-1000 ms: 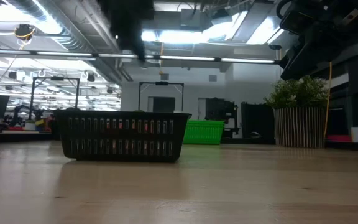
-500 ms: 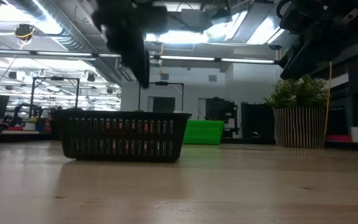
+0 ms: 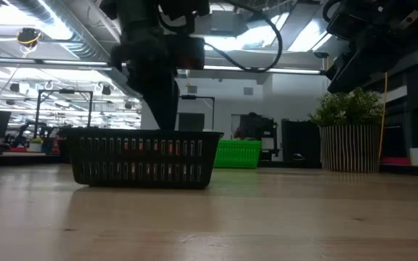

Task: Stack baskets by color
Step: Stack the black bin on the black bin

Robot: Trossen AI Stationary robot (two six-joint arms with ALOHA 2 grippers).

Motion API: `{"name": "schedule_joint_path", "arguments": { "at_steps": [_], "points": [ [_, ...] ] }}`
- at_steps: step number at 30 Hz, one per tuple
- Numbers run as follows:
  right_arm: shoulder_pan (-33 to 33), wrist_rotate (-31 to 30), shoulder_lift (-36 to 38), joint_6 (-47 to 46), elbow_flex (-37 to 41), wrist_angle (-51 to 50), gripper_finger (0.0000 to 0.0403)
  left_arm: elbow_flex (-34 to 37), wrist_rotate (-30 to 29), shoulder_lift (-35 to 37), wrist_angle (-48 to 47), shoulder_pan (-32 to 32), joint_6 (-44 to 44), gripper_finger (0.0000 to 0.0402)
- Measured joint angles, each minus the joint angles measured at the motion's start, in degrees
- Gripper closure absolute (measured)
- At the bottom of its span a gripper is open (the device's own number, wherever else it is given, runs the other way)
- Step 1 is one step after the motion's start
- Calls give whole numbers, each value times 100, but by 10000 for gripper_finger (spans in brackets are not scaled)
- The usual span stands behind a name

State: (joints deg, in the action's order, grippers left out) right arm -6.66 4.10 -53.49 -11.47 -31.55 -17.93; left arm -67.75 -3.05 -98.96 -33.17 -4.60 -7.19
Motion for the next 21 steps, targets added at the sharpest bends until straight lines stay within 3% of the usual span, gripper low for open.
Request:
{"name": "schedule_joint_path", "arguments": {
  "at_steps": [9, 12, 15, 21],
  "points": [
    [-2, 0, 0, -2, 0, 0, 289, 7, 107, -886, 32, -88, 4, 250],
    [-1, 0, 0, -3, 0, 0, 289, 0, 118, -958, 48, -83, 65, 293],
    [0, 0, 0, -4, 0, 0, 289, -2, 146, -939, 36, -49, 67, 376],
    [0, 0, 0, 5, 0, -2, 289, -86, -264, -380, -865, 113, 34, 400]
  ]
}}
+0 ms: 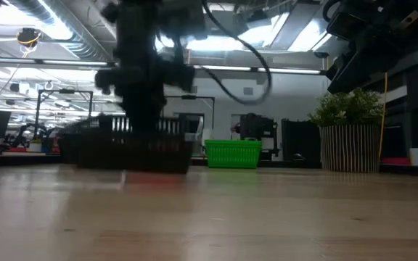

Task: Stack baskets by color
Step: Stack the black bin on the black bin

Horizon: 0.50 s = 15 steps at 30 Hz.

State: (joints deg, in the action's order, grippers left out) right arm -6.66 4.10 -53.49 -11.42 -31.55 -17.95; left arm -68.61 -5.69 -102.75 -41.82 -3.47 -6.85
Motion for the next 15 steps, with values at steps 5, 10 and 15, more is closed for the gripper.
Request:
{"name": "schedule_joint_path", "arguments": {
  "at_steps": [5, 10, 15],
  "points": [
    [0, -2, -2, 10, 1, -13, 289, -464, -1512, 790, -1562, 318, 4, 401],
    [0, -2, -2, 13, 2, 6, 289, -1022, -3108, 1444, -2788, 1022, 9, 401],
    [0, -2, -2, 13, 1, 11, 289, -1349, -3353, 1673, -2824, 2215, 785, 401]
  ]
}}
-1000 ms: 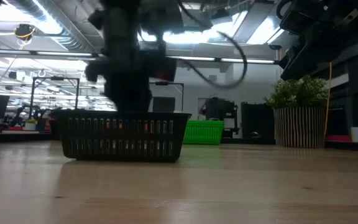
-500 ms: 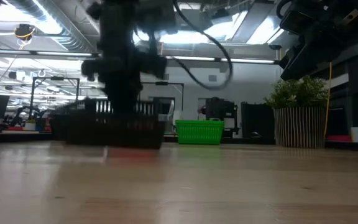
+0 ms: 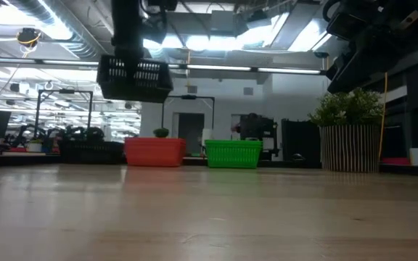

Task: Stack baskets by color
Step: Stack the black bin on the black bin

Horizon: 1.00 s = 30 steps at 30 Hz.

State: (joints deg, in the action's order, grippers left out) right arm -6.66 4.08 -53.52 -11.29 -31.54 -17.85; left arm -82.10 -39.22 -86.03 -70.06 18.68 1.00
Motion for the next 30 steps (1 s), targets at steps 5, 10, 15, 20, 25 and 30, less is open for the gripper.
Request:
{"name": "schedule_joint_path", "arguments": {
  "at_steps": [5, 10, 15, 20, 25, 30],
  "points": [
    [-2, 0, 0, 0, 0, -6, 289, -46, 319, -125, 145, 1182, 684, 401],
    [0, 0, 0, 5, 1, -4, 289, -44, 335, -177, -424, 1981, 669, 401],
    [0, -4, 0, 288, 1, -2, 289, -42, 97, -258, -492, 2355, 856, 401],
    [0, -4, 0, 258, 0, 1, 289, -36, 48, -743, -494, 2602, 1054, 401],
    [0, -2, 0, 147, 1, 0, 289, -33, -143, -1263, -500, 2787, 1426, 401],
    [0, -2, 0, 125, 1, 0, 289, -33, -333, -1548, -521, 2932, 1615, 401]
  ]
}}
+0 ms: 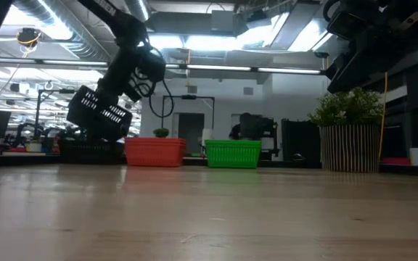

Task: Stack baskets by color
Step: Stack the black bin on the black bin, then return to Home Position

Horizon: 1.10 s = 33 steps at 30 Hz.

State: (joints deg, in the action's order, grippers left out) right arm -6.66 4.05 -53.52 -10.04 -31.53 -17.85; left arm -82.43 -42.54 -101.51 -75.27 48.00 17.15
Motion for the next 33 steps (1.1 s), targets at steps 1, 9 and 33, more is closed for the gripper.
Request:
{"name": "schedule_joint_path", "arguments": {
  "at_steps": [1, 9, 33],
  "points": [
    [0, 0, 0, 2, 0, 0, 289, 0, 0, -31, -2, 36, 18, 401],
    [0, 0, 0, 2, 0, -4, 289, 0, -39, -116, 89, 307, 708, 401],
    [0, 7, 0, 9, 0, -41, 289, -235, 11, 204, -115, -316, -942, 304]
  ]
}}
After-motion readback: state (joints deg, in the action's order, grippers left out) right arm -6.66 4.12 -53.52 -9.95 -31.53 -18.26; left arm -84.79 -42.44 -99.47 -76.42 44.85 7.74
